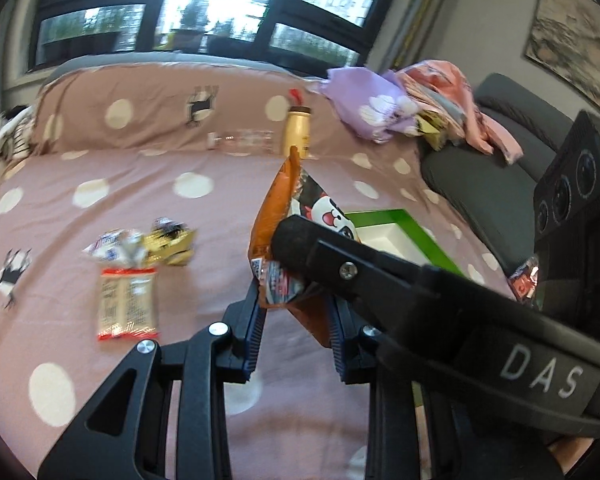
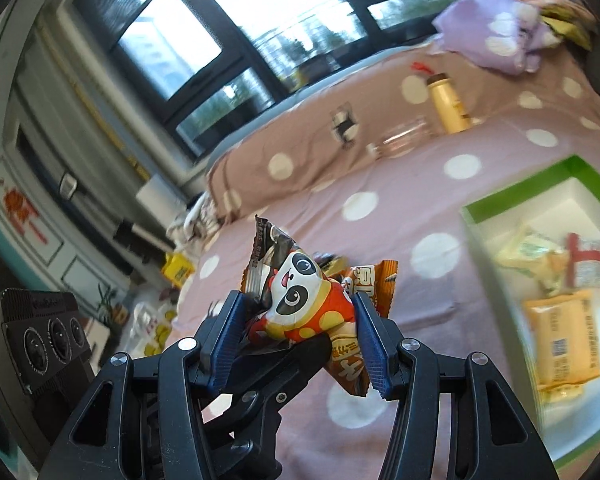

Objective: Organize snacks
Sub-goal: 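Carry the panda bag with the right gripper over the green box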

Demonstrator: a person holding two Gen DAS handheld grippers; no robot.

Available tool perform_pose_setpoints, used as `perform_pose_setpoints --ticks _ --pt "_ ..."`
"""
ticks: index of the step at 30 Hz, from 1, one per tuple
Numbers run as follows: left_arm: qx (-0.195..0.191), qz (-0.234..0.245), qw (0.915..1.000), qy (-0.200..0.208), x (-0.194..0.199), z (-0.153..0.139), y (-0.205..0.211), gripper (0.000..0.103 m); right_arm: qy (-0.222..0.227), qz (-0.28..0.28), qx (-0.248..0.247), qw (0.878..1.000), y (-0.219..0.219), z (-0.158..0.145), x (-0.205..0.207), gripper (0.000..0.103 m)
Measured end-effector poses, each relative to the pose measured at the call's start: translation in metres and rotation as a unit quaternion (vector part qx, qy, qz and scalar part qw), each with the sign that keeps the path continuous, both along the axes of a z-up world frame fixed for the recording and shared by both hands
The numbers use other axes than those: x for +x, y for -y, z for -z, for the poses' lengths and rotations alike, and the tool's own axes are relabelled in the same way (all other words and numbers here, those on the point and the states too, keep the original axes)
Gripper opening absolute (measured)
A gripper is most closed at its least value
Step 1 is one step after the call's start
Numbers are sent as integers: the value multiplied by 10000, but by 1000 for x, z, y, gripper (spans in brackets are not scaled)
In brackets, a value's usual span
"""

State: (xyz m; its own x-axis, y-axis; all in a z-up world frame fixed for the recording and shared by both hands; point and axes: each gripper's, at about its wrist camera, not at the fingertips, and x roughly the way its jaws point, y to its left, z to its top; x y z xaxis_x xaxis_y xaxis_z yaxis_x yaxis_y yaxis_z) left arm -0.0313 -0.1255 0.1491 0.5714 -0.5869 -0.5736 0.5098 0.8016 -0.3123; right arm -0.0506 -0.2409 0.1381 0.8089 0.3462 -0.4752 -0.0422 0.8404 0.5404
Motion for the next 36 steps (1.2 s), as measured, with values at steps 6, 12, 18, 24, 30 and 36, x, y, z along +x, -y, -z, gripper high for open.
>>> perform_pose_setpoints --ticks 6,12,18,24,30,36 --pt "207 551 9981 203 -2 -3 52 27 120 562 417 9975 54 2 -18 57" --pt "382 957 9946 148 7 3 98 27 63 1136 722 9909 96 11 -25 57" --pt "438 1352 9898 -78 11 16 136 27 -160 1667 917 9816 129 25 -31 57" --pt "494 1724 9832 -340 13 28 167 27 -402 2104 1231 9690 159 42 -39 57" --pt "600 1885 9786 -574 16 43 186 27 -697 2461 1340 9574 176 56 -40 57" --pt "613 1820 9780 -813 19 55 191 32 -998 2591 1481 9492 185 71 -37 57"
